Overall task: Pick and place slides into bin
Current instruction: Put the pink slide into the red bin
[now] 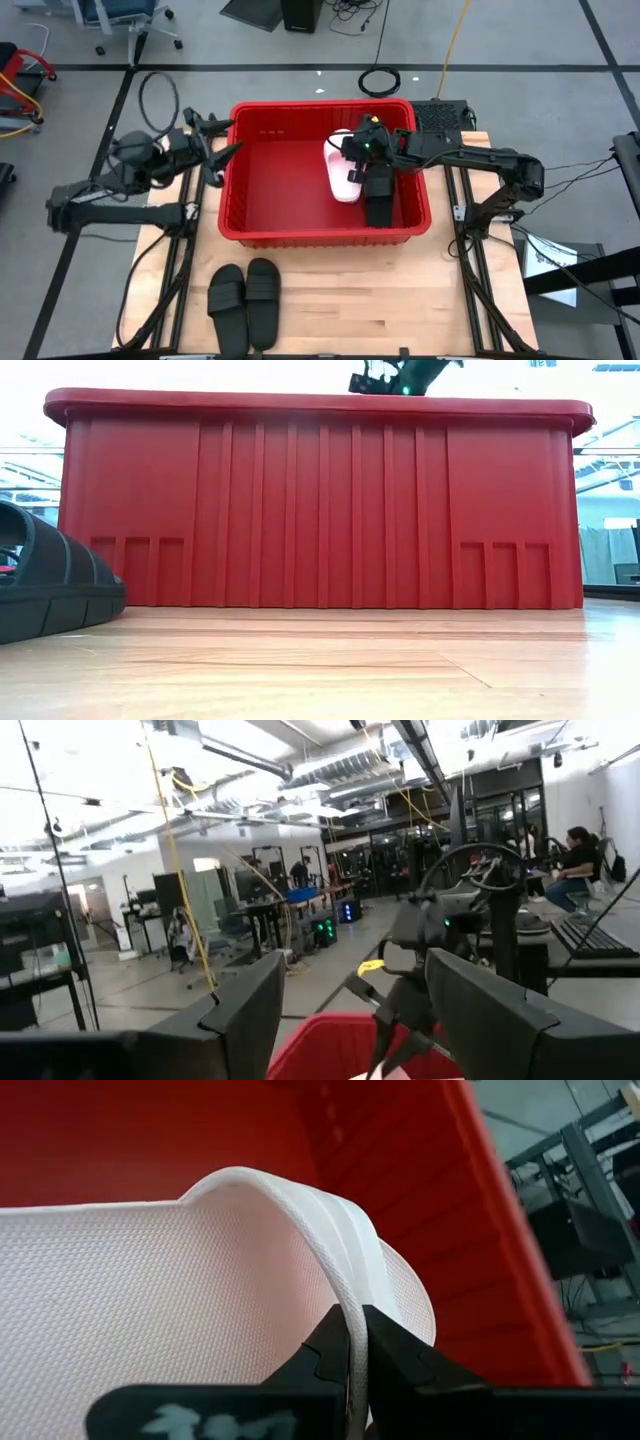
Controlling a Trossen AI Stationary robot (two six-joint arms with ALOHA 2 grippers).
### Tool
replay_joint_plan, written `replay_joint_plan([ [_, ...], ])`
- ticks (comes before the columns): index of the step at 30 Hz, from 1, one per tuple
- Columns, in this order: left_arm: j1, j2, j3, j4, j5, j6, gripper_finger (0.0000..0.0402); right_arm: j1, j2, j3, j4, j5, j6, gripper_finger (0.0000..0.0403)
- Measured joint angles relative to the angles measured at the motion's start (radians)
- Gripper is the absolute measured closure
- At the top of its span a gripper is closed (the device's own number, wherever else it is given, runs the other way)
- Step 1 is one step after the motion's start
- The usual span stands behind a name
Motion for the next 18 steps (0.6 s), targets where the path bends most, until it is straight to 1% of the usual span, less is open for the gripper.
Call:
replay_joint_plan([
  [6,0.249,0.097,-0.001,0.003,0.236,-0.09,0.0151,-0.004,-0.053,-0.164,0.145,0.0,0.017,0.0395],
  [9,0.342,0.144,-0.001,0.019,0.363,-0.125,0.0151,0.01,-0.079,-0.231,0.198,0.001,0.041,0.0395],
  [12,0.4,0.187,-0.001,0.037,0.464,-0.144,0.0151,0.027,-0.086,-0.285,0.22,0.002,0.061,0.0396],
  [14,0.42,0.206,-0.001,0.049,0.486,-0.161,0.0151,0.039,-0.088,-0.308,0.232,0.002,0.08,0.0398],
  [18,0.437,0.212,-0.001,0.057,0.487,-0.161,0.0151,0.069,-0.088,-0.35,0.26,0.006,0.09,0.0397],
])
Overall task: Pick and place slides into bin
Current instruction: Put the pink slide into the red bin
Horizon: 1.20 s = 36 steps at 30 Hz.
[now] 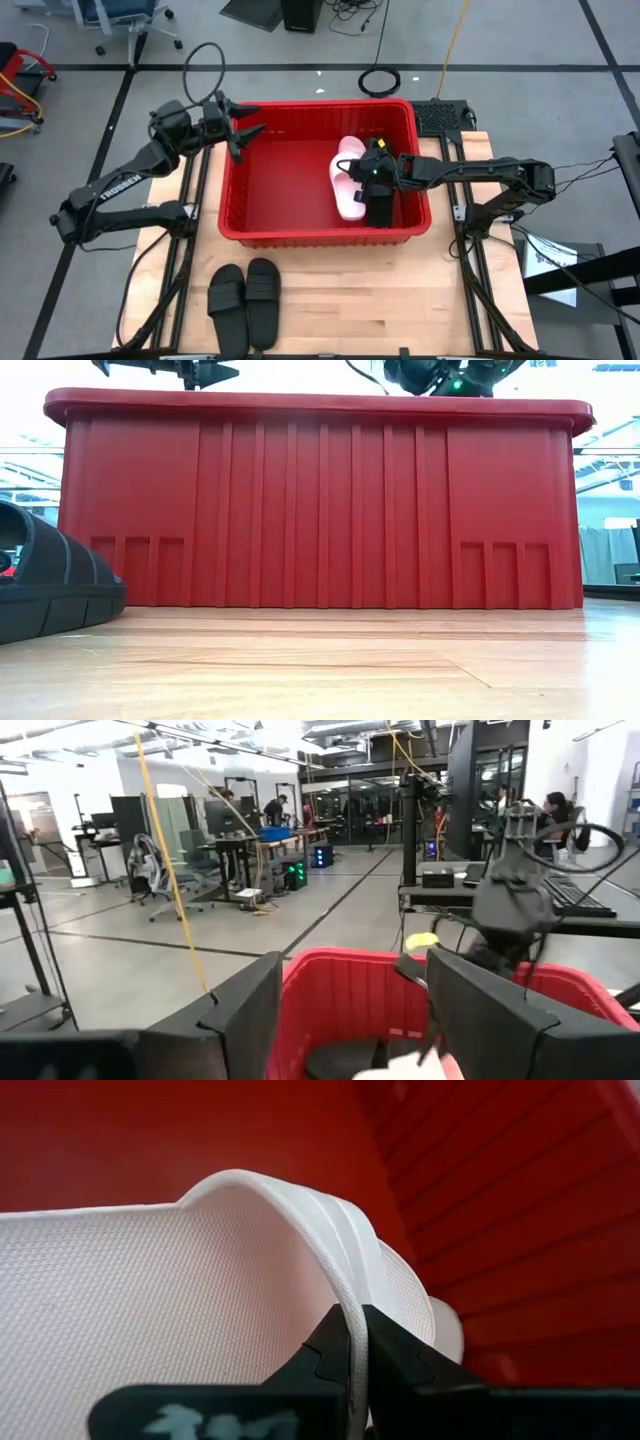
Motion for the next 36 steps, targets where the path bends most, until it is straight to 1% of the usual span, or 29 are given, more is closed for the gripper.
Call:
replay_joint_plan([
  [4,-0.001,-0.002,0.0,0.002,0.012,-0.001,0.0151,0.026,0.0,-0.02,0.014,0.023,0.015,0.0397],
  [10,-0.001,-0.004,0.0,0.003,0.024,-0.019,0.0151,0.033,0.0,-0.057,0.014,0.027,0.071,0.0397],
  [14,-0.001,-0.004,0.0,0.003,0.026,-0.021,0.0151,0.032,0.0,-0.121,0.083,0.082,0.081,0.0397],
  [18,-0.001,-0.004,0.0,0.004,0.027,-0.021,0.0151,0.032,0.0,-0.181,0.192,0.09,0.081,0.0397],
  [23,-0.001,-0.004,0.0,0.004,0.026,-0.031,0.0151,0.023,0.0,-0.227,0.254,0.098,0.074,0.0397],
  [29,-0.003,-0.004,0.0,0.005,0.043,-0.042,0.0151,0.018,0.005,-0.245,0.26,0.071,0.118,0.0397],
  [36,-0.003,-0.004,0.0,0.005,0.044,-0.054,0.0151,0.032,0.028,-0.245,0.264,0.102,0.138,0.0397],
])
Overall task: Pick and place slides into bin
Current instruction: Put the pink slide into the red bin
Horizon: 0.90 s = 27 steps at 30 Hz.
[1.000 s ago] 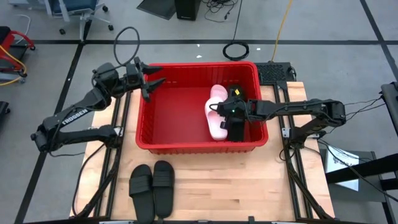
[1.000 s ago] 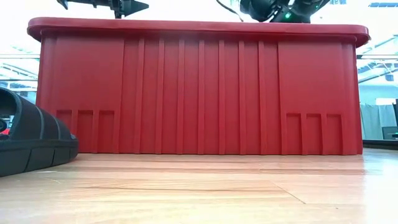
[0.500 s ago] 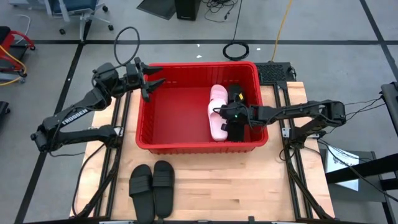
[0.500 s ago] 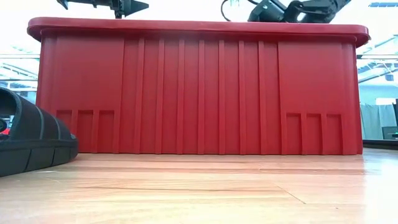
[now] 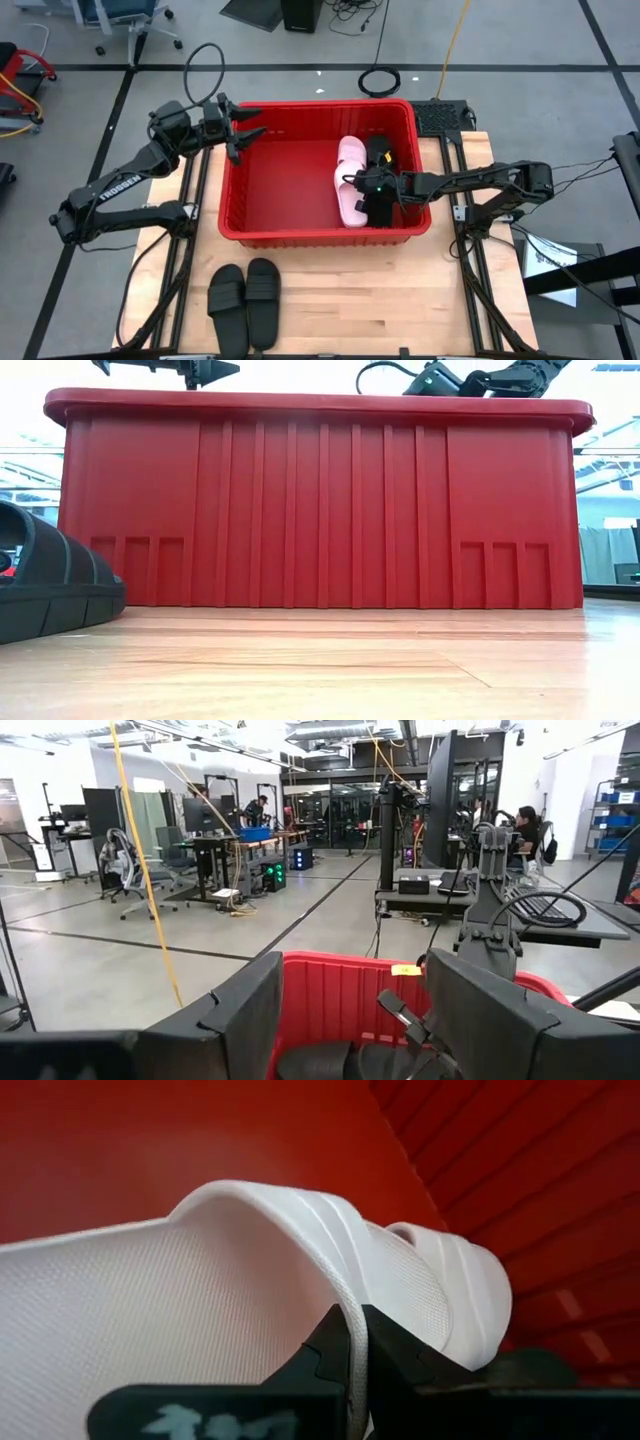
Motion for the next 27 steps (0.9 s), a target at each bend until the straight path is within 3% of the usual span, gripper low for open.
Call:
replay_joint_plan([
  [11,-0.009,0.0,0.0,-0.001,0.025,-0.001,0.0151,-0.001,0.017,0.0,0.002,-0.005,-0.008,0.0361],
  [27,-0.015,0.0,0.0,-0.002,0.027,0.001,0.0151,0.053,0.015,-0.002,-0.005,-0.028,-0.061,0.0217],
])
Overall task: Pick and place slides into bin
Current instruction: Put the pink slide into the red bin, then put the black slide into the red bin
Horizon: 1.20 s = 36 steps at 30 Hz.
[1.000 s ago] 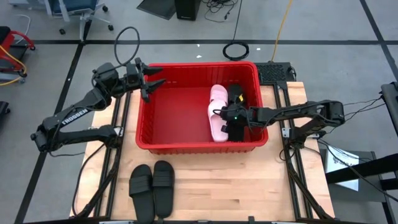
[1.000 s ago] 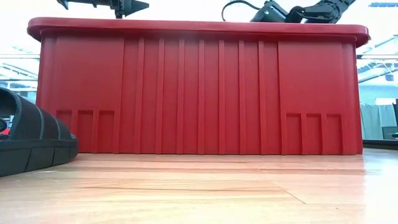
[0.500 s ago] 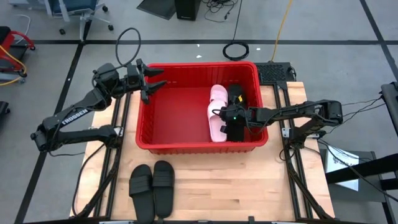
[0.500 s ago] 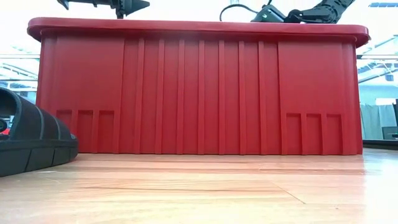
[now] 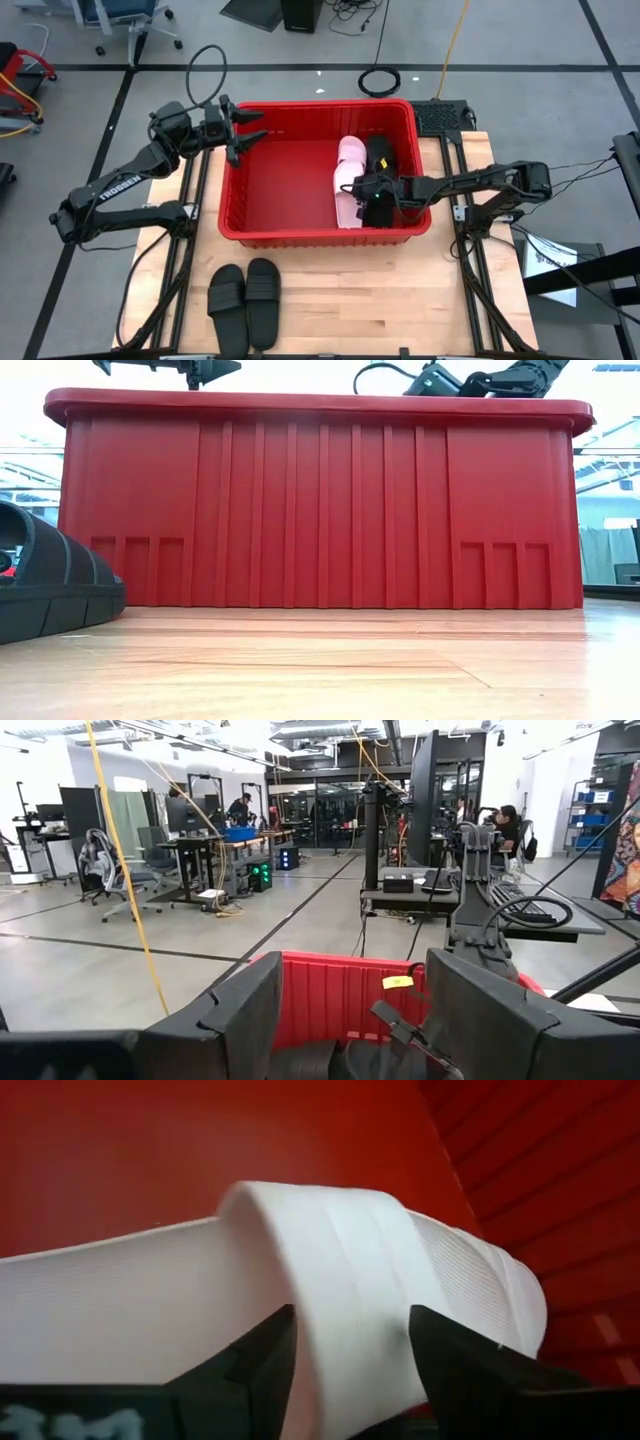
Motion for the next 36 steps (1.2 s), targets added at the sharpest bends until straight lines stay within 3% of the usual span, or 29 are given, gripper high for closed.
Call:
replay_joint_plan([
  [10,0.0,0.0,0.0,-0.002,-0.001,0.001,0.0151,0.052,-0.09,0.0,-0.034,0.001,-0.018,0.0182],
  [21,-0.018,-0.01,0.0,-0.014,0.038,0.006,0.0151,0.052,-0.237,0.0,0.035,0.003,-0.089,0.019],
  [27,-0.09,-0.039,0.0,-0.028,0.143,0.059,0.0151,0.056,-0.263,0.001,0.165,-0.001,-0.09,0.0192],
  [36,-0.253,-0.128,0.001,-0.123,0.145,0.138,0.0151,0.142,-0.262,0.001,0.286,-0.002,-0.09,0.0193],
])
